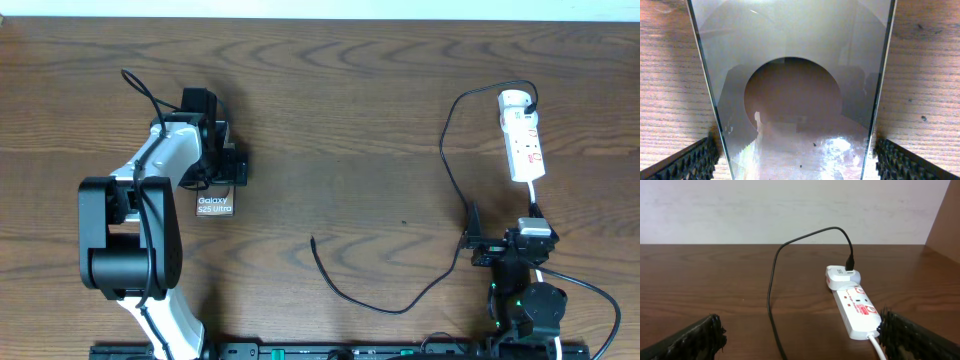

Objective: Plug charger to phone and switch on socket
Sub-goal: 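Lower the left gripper and close it on the phone's sides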

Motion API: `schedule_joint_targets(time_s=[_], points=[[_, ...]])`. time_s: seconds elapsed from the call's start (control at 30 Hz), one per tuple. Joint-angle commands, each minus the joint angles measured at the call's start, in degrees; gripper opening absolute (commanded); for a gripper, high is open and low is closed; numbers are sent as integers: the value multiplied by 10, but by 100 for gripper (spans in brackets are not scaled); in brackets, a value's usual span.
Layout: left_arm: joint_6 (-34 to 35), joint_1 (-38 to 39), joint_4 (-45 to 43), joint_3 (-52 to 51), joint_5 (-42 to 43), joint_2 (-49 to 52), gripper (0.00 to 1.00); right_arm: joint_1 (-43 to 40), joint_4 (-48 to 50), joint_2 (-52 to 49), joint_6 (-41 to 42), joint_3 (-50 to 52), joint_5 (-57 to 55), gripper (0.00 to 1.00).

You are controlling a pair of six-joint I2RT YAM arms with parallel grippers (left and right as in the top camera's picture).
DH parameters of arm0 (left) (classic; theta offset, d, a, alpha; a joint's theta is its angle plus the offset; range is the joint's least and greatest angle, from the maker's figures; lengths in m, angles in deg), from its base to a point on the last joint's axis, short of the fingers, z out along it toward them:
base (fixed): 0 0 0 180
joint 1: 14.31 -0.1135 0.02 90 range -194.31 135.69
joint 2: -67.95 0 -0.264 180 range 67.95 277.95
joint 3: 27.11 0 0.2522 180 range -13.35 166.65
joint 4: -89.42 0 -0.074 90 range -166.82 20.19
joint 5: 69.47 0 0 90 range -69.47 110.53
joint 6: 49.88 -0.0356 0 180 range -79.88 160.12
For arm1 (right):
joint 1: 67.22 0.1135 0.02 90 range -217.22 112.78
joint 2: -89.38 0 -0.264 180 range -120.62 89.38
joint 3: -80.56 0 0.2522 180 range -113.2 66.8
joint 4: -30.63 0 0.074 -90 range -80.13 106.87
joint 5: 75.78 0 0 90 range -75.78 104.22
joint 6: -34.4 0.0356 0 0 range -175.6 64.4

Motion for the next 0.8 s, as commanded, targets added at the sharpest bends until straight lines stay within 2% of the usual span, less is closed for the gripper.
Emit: schedule_joint_targets(time_s=[0.0, 0.57, 0.77], points=[[-5, -1, -4, -16, -6, 13, 98, -2, -2, 3, 4, 1, 0, 99], [-5, -1, -4, -16, -6, 13, 99, -2, -3, 3, 4, 1, 0, 99], [-5, -1, -3, -16, -6, 13, 92, -2, -2, 3, 4, 1, 0, 99]])
